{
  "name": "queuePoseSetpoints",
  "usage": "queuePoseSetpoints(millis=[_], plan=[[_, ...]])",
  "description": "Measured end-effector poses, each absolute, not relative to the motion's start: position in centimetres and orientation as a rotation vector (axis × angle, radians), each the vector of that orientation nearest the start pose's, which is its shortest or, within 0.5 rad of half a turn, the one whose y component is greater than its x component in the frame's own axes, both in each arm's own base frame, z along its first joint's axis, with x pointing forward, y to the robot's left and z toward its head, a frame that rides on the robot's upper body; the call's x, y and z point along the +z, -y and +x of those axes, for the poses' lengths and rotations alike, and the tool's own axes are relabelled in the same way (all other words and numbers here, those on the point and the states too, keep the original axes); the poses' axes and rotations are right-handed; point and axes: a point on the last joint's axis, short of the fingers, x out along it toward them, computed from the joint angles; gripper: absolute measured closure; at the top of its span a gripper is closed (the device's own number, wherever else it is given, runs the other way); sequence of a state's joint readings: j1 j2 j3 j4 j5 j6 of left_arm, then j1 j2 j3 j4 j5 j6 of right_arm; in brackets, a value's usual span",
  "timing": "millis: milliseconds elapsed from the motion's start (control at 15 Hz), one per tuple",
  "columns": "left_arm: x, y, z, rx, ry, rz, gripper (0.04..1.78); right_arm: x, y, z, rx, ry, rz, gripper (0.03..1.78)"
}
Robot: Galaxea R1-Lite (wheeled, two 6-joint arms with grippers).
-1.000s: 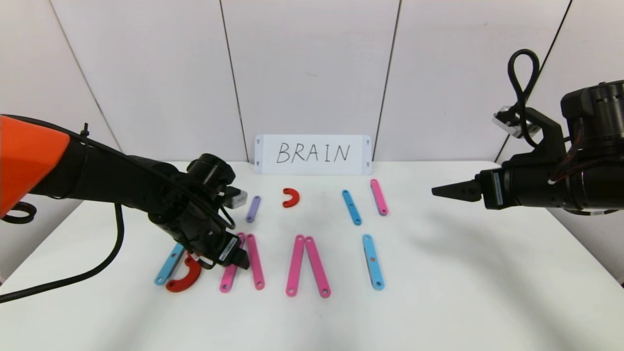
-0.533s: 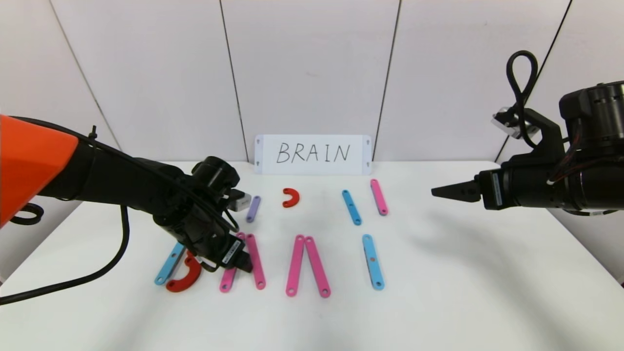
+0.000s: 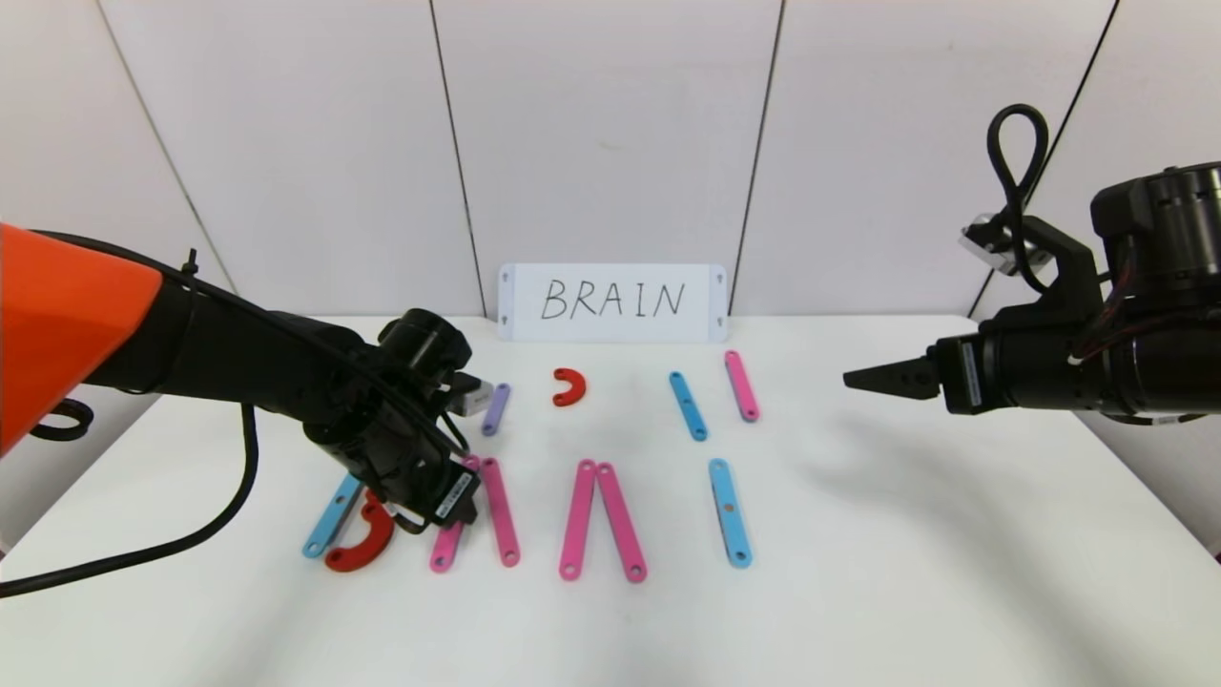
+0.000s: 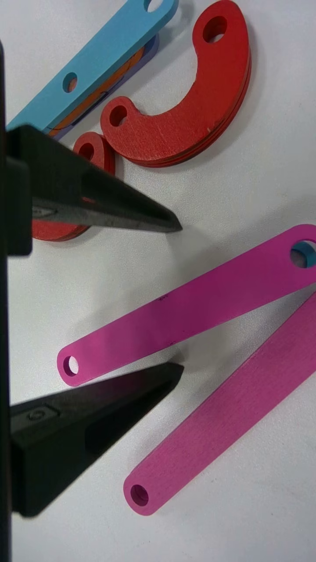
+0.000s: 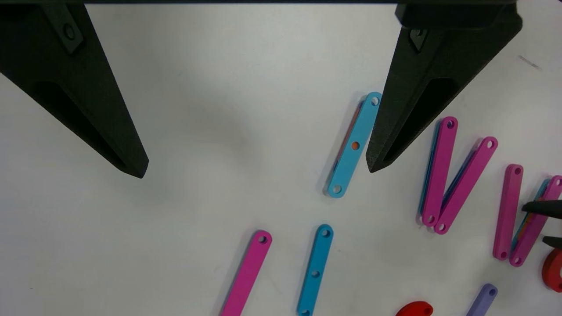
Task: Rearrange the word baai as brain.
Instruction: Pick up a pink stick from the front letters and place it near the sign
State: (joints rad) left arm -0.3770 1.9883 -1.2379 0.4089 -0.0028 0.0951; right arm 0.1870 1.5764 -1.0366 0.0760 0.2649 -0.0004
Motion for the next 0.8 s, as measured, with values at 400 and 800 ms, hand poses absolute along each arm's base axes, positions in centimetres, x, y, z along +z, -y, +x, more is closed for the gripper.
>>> queuePoseSetpoints(millis=[400,800], plan=[[11.66,12.66,31.81,-0.391,-1.13,0.3,1.51,21.52,-5.67,26.79,0.438,-0.624,0.023,0.07],[12.11,12.83,32.05,-0.379,-1.116,0.271,1.51,21.39,-5.7,26.8,0.439,-0.628,0.021,0.07]])
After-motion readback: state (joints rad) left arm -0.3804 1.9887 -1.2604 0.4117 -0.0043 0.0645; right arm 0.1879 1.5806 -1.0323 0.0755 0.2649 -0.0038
